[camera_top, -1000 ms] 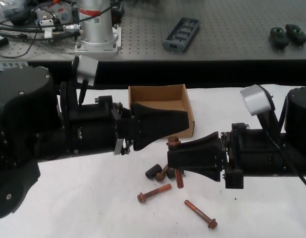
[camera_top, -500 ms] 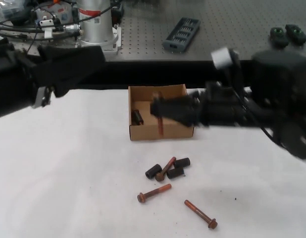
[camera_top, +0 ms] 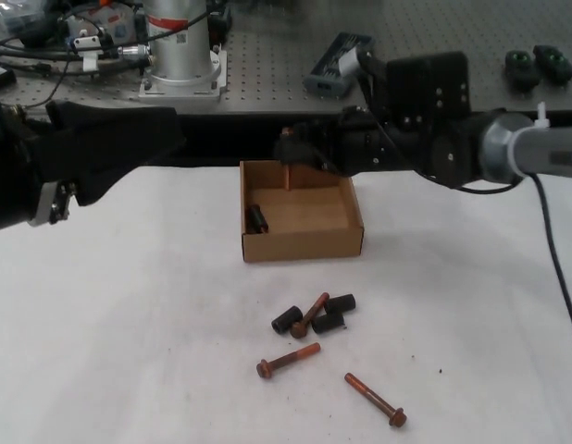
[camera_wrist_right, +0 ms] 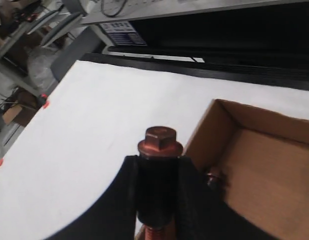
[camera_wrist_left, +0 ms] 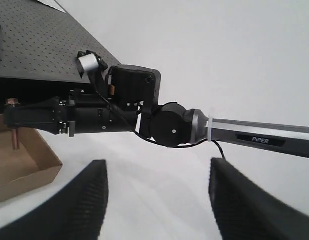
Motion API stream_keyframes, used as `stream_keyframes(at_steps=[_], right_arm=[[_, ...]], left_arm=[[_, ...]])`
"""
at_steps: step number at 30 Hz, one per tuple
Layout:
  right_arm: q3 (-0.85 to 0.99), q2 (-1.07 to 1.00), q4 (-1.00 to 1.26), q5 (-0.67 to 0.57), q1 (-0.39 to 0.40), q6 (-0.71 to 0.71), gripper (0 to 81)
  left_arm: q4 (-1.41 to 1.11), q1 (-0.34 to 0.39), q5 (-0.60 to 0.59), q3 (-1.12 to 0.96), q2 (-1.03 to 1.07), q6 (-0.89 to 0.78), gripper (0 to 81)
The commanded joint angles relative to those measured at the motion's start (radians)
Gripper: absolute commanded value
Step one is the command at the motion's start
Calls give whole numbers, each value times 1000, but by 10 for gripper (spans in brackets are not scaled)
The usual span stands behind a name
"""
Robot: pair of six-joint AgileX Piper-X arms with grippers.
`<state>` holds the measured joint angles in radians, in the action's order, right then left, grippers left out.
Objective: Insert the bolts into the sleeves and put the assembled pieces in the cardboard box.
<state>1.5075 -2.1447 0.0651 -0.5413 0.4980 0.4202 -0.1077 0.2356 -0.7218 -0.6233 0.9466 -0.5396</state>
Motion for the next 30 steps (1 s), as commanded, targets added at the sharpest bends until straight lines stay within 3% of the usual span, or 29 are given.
stream_keyframes(at_steps=[1,5,9,11,14,16,19,22,25,27,30], right_arm=[[50,-9,-23,79,-7,14,43],[56,-9,-75,235,-7,14,43],[56,-13,-57,122,-12,14,3],[56,-13,-56,70,-12,14,134],[56,-11,-56,84,-8,106,441],[56,-11,-56,80,-8,206,506],[51,3,-77,-21,-10,283,426],[48,48,-178,-92,-24,232,327],[24,140,-351,-91,-30,40,306],[-8,224,-512,-14,-30,-156,306],[-107,348,-633,46,-23,-319,306]], left_arm=[[0,0,-1,-9,-11,15,433],[0,0,-1,-9,-11,0,398],[0,0,-33,-9,-11,-4,384],[0,0,-50,-9,-11,-4,384],[0,0,-50,-9,-11,-4,384],[0,0,-50,-9,-11,0,384],[0,0,-50,-9,-11,5,384],[1,0,-46,-9,-11,50,384],[4,0,-29,-9,-11,105,384],[22,0,12,-9,-2,130,384],[48,6,30,-9,28,160,384]])
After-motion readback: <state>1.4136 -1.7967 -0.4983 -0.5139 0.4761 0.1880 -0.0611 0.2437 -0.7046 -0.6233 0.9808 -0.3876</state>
